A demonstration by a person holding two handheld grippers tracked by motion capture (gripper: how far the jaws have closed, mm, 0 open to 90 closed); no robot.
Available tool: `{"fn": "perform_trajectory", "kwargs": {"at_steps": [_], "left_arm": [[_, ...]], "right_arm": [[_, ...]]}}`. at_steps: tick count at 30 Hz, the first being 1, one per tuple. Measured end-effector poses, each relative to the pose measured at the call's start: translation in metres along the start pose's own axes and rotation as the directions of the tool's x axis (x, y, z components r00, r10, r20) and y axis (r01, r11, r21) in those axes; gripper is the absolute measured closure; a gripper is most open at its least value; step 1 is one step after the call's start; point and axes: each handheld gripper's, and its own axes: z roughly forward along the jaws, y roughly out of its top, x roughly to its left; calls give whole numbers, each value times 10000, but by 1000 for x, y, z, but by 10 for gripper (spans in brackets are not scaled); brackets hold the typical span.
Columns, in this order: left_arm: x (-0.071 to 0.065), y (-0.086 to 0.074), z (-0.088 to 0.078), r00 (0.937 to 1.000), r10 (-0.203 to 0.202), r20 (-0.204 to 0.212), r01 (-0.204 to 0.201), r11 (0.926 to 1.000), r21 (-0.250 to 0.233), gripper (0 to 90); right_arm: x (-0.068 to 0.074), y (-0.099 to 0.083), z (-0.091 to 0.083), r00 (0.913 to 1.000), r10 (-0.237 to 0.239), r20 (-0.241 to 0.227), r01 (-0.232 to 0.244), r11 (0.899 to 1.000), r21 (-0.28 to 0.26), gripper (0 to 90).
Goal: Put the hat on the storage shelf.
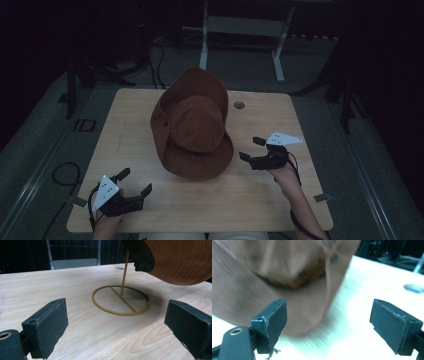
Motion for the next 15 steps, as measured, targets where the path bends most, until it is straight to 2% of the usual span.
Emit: {"fn": "perform_trajectory", "kwargs": {"at_steps": [2,6,9,15], "left_arm": [[0,0,1,10000,60,-3,-60,10000,48,54],[-1,-1,1,10000,57,19,-57,10000,76,54],[-1,-1,1,10000,26,-8,-26,10000,72,54],[-1,0,1,10000,50,0,-50,9999,122,54]], "right_arm": [[-5,-12,-2,9997,236,89,-238,9996,134,144],[-10,-27,-5,9989,398,259,-406,9988,275,144],[-13,-37,-7,9970,719,285,-731,9963,452,144],[-16,-55,-17,9947,869,557,-907,9935,693,144]]}}
